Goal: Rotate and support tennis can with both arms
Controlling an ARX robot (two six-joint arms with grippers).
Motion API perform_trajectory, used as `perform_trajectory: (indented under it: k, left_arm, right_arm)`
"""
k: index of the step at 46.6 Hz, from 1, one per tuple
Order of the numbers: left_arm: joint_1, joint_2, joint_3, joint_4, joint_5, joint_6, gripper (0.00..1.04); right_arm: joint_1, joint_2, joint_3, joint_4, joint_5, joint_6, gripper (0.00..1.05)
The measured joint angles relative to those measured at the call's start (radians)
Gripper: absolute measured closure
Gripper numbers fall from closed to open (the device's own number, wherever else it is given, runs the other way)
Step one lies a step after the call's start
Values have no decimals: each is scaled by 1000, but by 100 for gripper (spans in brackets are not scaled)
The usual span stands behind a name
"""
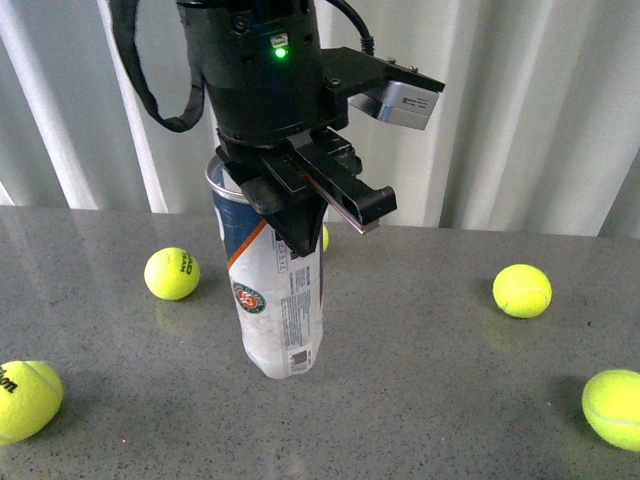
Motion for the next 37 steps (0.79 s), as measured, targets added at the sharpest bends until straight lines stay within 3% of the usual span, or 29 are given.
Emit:
perform_trajectory:
  k: [20, 31, 37]
  left_arm:
    - [-19, 95, 28, 0, 90, -44, 100]
    - [6, 97, 42, 14, 151, -109, 53]
    - [13, 95, 74, 13, 195, -141, 36]
  right_arm:
    - [0, 0, 0, 0, 0, 0, 7]
    - [0, 0, 0, 0, 0, 0, 7]
    - [0, 0, 0, 0, 0, 0, 7]
